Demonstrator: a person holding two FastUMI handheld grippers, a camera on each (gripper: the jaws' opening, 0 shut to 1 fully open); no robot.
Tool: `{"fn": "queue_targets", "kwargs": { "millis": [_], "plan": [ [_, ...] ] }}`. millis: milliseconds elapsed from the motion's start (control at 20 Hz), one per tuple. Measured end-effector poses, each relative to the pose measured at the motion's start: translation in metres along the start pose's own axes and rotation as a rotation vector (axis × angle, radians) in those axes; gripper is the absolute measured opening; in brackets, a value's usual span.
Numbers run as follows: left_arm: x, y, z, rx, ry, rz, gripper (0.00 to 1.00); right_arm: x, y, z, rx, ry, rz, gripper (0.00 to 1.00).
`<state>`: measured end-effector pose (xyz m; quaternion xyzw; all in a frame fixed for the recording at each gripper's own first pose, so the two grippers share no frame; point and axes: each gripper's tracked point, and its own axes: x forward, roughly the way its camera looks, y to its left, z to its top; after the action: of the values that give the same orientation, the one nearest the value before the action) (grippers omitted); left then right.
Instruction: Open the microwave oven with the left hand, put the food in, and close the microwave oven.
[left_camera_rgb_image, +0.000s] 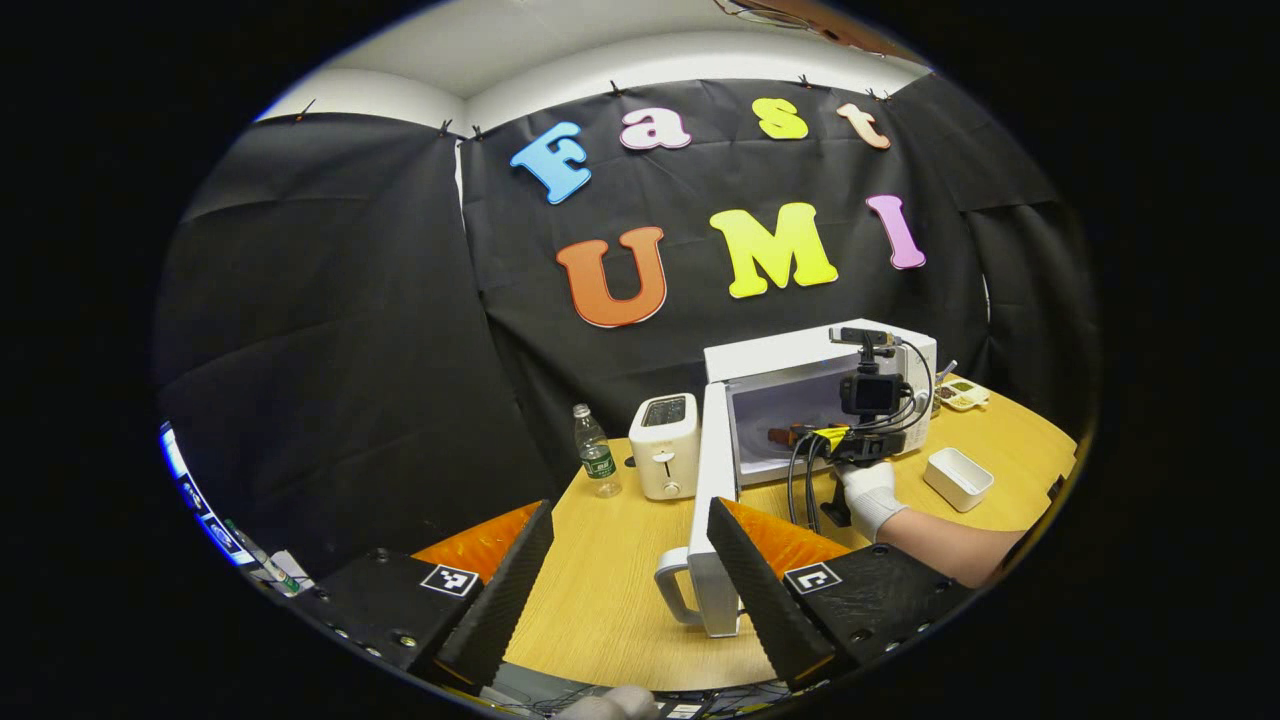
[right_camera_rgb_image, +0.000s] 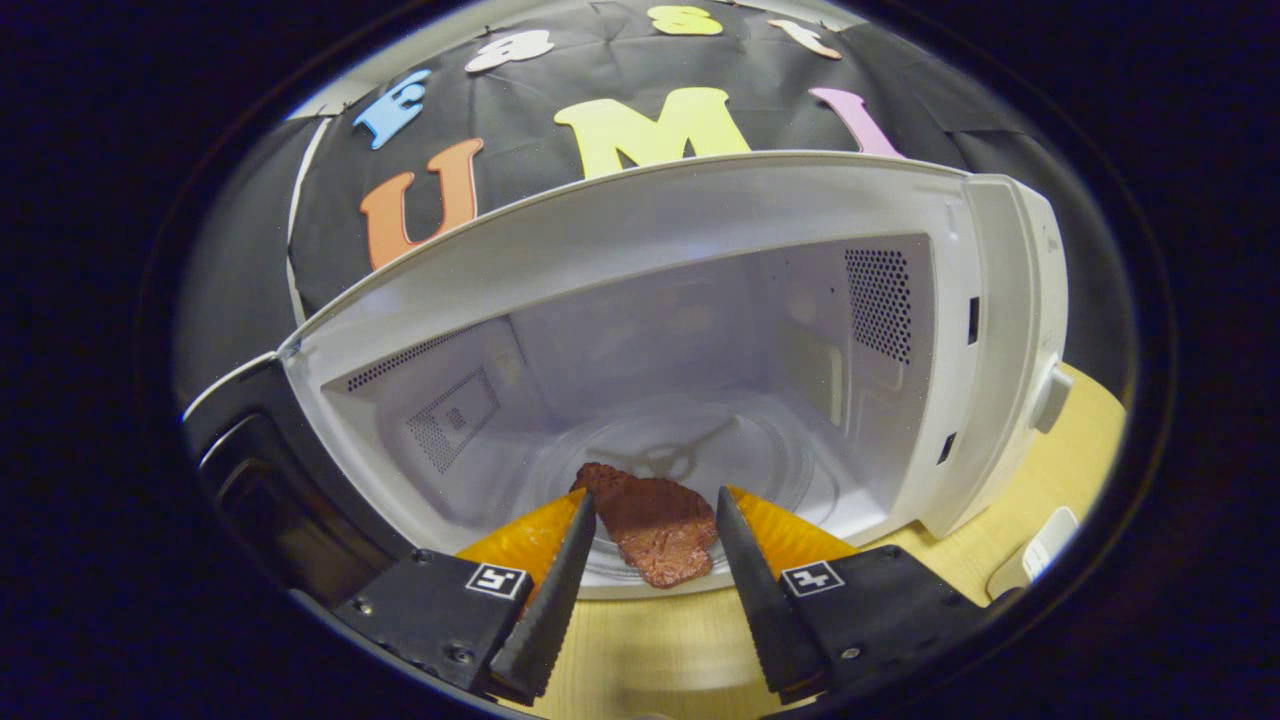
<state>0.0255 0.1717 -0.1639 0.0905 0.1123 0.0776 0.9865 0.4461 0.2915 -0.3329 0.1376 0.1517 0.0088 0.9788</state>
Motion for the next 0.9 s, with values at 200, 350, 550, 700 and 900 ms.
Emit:
{"fn": "queue_targets", "kwargs": {
  "millis": [200,350,550,700,900],
  "plan": [
    [-0.005,0.005,0.008,-0.018,-0.007,0.011,0.95,-0.034,0.007,0.021,-0.037,-0.019,0.033,0.80],
    [-0.008,0.011,0.018,-0.022,-0.026,0.017,0.95,-0.090,0.007,0.053,-0.107,-0.047,0.062,0.75],
    [-0.012,0.016,0.030,-0.048,-0.045,0.010,0.95,-0.177,0.002,0.090,-0.145,-0.043,0.127,0.96],
    [-0.015,0.022,0.034,-0.056,-0.064,0.016,0.95,-0.247,-0.020,0.128,-0.186,-0.066,0.112,0.98],
    [-0.017,0.029,0.037,-0.061,-0.089,0.022,0.95,-0.320,-0.064,0.165,-0.233,-0.087,0.065,0.98]
  ]
}}
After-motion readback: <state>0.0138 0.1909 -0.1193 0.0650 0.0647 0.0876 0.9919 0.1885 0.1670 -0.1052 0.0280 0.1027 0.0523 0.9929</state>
